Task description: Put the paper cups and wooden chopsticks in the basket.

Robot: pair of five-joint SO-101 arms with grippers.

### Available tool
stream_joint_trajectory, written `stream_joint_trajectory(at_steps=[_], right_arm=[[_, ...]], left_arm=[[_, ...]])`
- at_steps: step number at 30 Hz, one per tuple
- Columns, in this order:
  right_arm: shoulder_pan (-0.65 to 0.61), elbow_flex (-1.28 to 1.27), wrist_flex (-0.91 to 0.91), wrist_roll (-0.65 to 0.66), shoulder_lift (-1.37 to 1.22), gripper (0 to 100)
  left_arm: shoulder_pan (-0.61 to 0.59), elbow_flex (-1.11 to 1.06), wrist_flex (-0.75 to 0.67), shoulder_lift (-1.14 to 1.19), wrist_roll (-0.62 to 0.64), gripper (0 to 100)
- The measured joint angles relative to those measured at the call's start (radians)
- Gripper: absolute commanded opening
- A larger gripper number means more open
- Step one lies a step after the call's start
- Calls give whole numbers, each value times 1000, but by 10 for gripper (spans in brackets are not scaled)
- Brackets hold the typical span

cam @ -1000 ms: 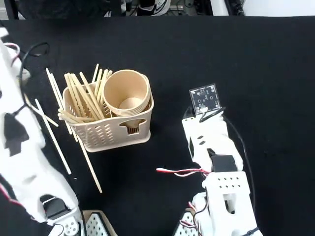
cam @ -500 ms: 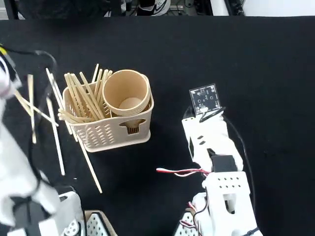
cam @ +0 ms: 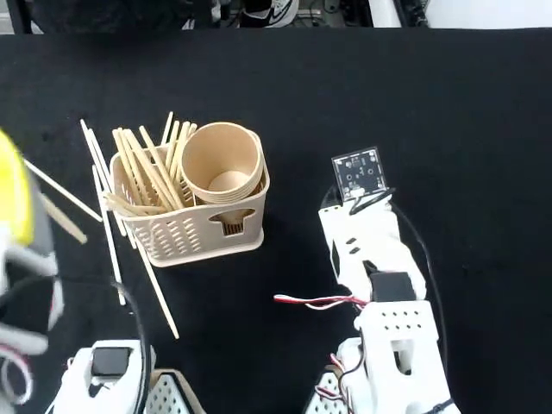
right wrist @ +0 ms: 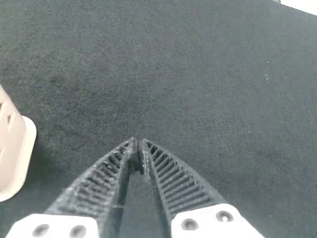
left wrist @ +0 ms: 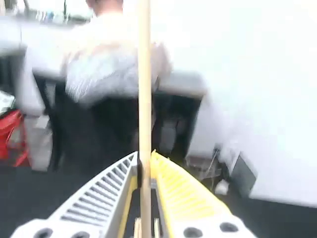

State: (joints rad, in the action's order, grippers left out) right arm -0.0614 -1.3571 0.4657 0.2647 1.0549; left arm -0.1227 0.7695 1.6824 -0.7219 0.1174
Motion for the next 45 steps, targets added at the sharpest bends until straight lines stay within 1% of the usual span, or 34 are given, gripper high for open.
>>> stream_joint_trajectory(at_steps=[4, 6, 9, 12, 18, 20, 22, 24, 26, 27, 29, 30, 31, 35, 38, 41, 45], right_arm=[[0, 0, 0, 0, 0, 15], [0, 0, 0, 0, 0, 15], [0, 0, 0, 0, 0, 15], [0, 0, 0, 0, 0, 15], [0, 0, 0, 0, 0, 15], [0, 0, 0, 0, 0, 15], [0, 0, 0, 0, 0, 15], [0, 0, 0, 0, 0, 15], [0, 0, 0, 0, 0, 15], [0, 0, 0, 0, 0, 15], [0, 0, 0, 0, 0, 15], [0, 0, 0, 0, 0, 15], [0, 0, 0, 0, 0, 15], [0, 0, 0, 0, 0, 15], [0, 0, 0, 0, 0, 15], [0, 0, 0, 0, 0, 15], [0, 0, 0, 0, 0, 15]], left_arm=[[48, -164, -12, -51, 0, 29], [52, -261, -58, -92, 0, 29], [57, -450, -170, -195, 0, 29], [55, -677, -336, -328, -2, 29], [55, -1215, -793, -580, 0, 29], [55, -1372, -925, -635, 23, 29], [55, -1507, -1007, -669, 38, 29], [55, -1610, -1040, -678, 40, 30], [55, -1682, -1054, -680, 43, 41], [58, -1703, -1054, -681, 43, 78], [61, -1729, -1048, -680, 43, 197], [61, -1731, -1023, -680, 43, 247], [61, -1722, -988, -681, 43, 264], [61, -1628, -806, -672, 81, 256], [46, -1505, -694, -635, 92, 257], [-31, -1358, -580, -549, 109, 257], [-190, -1163, -440, -344, 117, 257]])
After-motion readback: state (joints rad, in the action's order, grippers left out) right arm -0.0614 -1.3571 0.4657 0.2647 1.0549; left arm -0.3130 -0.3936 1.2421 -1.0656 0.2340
